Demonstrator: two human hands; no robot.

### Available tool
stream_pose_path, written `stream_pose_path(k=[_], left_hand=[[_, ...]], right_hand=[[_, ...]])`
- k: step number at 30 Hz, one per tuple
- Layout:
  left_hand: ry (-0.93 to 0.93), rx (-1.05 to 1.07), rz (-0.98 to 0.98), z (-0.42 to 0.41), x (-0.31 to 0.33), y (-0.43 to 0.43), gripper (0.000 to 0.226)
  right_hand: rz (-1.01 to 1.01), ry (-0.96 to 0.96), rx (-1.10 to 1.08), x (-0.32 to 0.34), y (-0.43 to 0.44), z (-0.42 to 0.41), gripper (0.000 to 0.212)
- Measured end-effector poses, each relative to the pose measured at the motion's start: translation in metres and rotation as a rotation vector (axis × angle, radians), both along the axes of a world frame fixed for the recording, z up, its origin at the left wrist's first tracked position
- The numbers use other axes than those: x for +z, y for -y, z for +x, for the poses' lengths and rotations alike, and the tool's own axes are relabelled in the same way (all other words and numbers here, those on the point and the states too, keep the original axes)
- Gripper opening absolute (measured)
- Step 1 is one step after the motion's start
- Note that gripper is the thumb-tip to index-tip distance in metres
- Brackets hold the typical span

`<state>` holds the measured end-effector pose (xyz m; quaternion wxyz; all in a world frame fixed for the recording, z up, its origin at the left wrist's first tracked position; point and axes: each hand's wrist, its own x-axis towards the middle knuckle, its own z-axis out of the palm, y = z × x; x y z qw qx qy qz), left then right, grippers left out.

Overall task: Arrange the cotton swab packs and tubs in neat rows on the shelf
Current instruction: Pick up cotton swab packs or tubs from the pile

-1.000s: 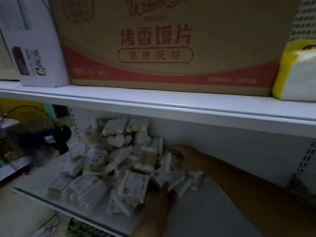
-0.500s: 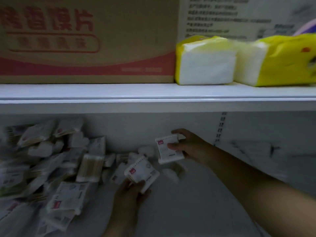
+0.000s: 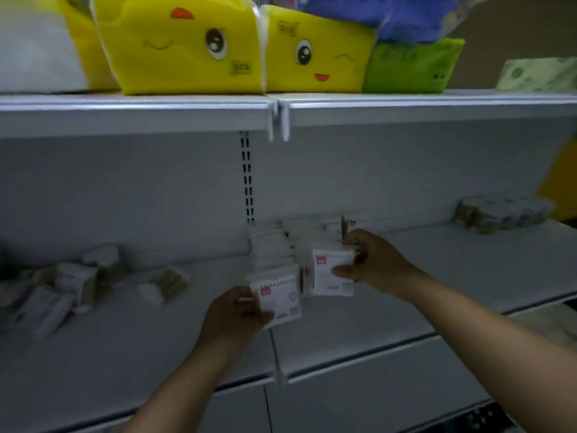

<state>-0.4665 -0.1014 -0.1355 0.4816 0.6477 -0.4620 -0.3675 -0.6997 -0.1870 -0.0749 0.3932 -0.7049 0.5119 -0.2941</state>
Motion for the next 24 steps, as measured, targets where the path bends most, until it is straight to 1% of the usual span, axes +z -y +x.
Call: stream_pose_path(k=[2, 4, 6, 9, 11, 13, 15, 18, 21, 24], left_hand=[[0.109, 0.066, 0.003, -0.016, -0.007, 0.002, 0.024], [0.137, 0.166, -0.021, -0.023, -0.018, 0.006, 0.019], [0.13, 0.24, -0.035, -0.024, -0.023, 0.008, 0.021], [0.123, 0.232, -0.034, -0.027, -0.025, 0.008, 0.032], [0.157, 0.208, -0.034, -0.03, -0.026, 0.01, 0.039], [0.209, 0.174, -0.036, -0.032, -0.025, 0.011, 0.037], [0.229, 0.159, -0.029, -0.034, -0.023, 0.011, 0.036], [0.135, 0.133, 0.009, -0.032, -0.018, 0.007, 0.044], [0.127, 0.138, 0.067, -0.023, -0.018, 0.002, 0.049], [0.158, 0.196, 0.072, -0.004, -0.016, -0.011, 0.055]], right_hand=[[-0.113, -0.136, 0.0, -0.024, 0.002, -0.004, 0.041], [-0.222, -0.169, 0.036, -0.044, 0.007, -0.003, 0.044], [-0.324, -0.174, 0.069, -0.057, 0.012, -0.001, 0.045], [-0.424, -0.196, 0.099, -0.066, 0.015, 0.001, 0.054], [-0.48, -0.287, 0.087, -0.071, 0.013, 0.001, 0.057], [-0.55, -0.368, 0.083, -0.074, 0.01, 0.001, 0.054], [-0.532, -0.397, 0.09, -0.074, 0.006, 0.001, 0.057], [-0.508, -0.309, 0.021, -0.067, -0.002, 0.002, 0.062], [-0.643, -0.111, -0.047, -0.05, -0.011, 0.013, 0.059], [-0.77, 0.017, 0.062, -0.022, -0.029, 0.049, 0.053]])
